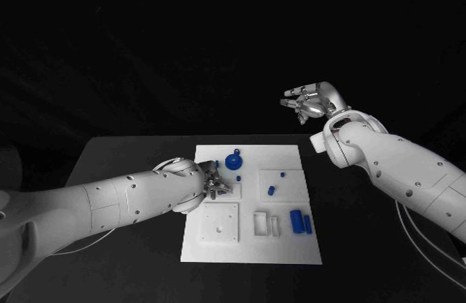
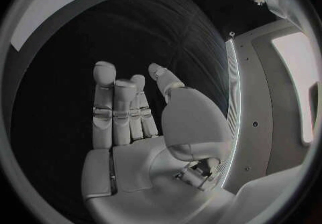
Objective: Assemble the parts on the task board
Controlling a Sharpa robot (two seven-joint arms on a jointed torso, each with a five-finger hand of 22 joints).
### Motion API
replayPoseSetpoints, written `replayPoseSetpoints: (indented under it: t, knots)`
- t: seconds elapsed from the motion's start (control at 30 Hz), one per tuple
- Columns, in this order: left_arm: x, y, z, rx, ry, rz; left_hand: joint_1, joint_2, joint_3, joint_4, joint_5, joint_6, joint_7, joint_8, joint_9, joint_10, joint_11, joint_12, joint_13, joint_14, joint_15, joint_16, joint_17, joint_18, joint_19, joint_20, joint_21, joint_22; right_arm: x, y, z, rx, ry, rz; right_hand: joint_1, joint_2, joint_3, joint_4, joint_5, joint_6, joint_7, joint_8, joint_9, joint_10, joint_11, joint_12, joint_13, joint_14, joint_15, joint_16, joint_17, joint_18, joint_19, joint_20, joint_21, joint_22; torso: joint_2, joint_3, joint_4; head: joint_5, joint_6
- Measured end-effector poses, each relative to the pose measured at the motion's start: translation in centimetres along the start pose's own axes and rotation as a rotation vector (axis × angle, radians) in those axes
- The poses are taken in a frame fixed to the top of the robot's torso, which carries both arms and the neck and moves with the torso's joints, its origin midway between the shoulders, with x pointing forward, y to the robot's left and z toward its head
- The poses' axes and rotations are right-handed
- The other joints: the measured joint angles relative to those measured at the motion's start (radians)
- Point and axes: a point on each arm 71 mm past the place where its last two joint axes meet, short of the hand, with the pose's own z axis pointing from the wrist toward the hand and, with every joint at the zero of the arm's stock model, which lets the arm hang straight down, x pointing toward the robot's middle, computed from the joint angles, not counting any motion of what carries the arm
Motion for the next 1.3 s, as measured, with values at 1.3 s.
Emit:
replayPoseSetpoints:
  t: [1.3]
  knots:
    - [0.5,1.2,0.0,-0.021,0.022,0.005,-0.013,-0.201,-0.045,0.327,-0.348,0.116,-0.094,-0.005,-0.001,-0.027,-0.027,0.000,0.002,-0.003,-0.004,0.000,-0.003,0.000,0.002,-0.002,-0.004,0.000,-0.2,-0.2,-0.1,0.003,-0.002,-0.003,0.000,0.000,-0.013,0.007,0.000,0.000,0.000,0.000,0.000,0.000,0.000,0.000,-0.001,0.000,0.000,0.000,-0.002,0.000,0.000,0.000,-0.004,0.000,0.000,-0.0001,0.0005,-0.005,-0.001]
